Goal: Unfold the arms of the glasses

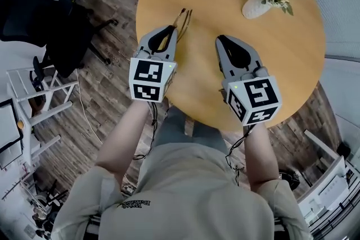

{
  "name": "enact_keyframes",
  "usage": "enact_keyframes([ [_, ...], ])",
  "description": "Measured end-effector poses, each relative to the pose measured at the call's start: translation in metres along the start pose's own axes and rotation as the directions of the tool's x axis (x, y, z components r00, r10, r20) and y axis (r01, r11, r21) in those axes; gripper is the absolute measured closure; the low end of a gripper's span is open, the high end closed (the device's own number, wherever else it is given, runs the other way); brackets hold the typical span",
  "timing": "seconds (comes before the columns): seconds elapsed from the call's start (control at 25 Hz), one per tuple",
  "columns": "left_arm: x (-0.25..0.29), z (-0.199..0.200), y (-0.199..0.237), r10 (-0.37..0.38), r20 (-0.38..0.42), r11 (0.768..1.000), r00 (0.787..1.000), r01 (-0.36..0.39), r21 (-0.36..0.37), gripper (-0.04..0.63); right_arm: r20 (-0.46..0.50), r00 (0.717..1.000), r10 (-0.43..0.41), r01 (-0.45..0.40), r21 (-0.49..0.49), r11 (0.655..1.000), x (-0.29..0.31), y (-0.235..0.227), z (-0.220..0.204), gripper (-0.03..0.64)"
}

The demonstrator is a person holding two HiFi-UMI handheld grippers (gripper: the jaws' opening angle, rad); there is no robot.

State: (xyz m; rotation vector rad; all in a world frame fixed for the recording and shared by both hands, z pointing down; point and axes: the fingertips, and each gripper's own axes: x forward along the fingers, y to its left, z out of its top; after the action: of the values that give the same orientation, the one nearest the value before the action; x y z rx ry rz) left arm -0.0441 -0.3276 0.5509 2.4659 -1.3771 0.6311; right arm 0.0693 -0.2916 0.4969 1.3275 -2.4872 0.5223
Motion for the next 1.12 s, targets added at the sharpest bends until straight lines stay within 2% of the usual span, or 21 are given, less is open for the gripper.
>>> enact_keyframes([
  [0.16,-0.041,0.067,0.0,-0.009,0.18,1.0,0.984,0.013,-0.021,0.557,0.12,0.992,-0.024,0.028,-0.035,0.999,-0.029,0.007,0.06,0.581],
  [0.28,-0.08,0.104,0.004,-0.004,0.265,0.999,0.964,0.013,-0.033,0.557,0.2,0.98,-0.023,0.035,-0.058,0.998,-0.05,0.024,0.102,0.581],
  [0.44,-0.128,0.156,0.006,-0.007,0.405,0.999,0.914,0.026,-0.041,0.557,0.33,0.944,0.003,0.038,-0.118,0.992,-0.086,0.049,0.162,0.581],
  [0.64,-0.189,0.2,-0.004,-0.023,0.495,0.997,0.868,0.056,-0.051,0.555,0.451,0.891,0.05,0.041,-0.189,0.981,-0.136,0.086,0.215,0.581],
  [0.8,-0.231,0.223,-0.015,-0.037,0.566,0.998,0.824,0.065,-0.028,0.555,0.512,0.857,0.055,0.099,-0.27,0.958,-0.169,0.108,0.237,0.581],
  [1.0,-0.265,0.235,-0.019,-0.04,0.624,0.998,0.781,0.066,-0.018,0.555,0.552,0.83,0.081,0.097,-0.286,0.953,-0.197,0.126,0.248,0.581],
  [1.12,-0.281,0.235,-0.018,-0.03,0.644,0.998,0.764,0.061,-0.027,0.555,0.549,0.831,0.088,0.089,-0.287,0.954,-0.204,0.131,0.245,0.581],
])
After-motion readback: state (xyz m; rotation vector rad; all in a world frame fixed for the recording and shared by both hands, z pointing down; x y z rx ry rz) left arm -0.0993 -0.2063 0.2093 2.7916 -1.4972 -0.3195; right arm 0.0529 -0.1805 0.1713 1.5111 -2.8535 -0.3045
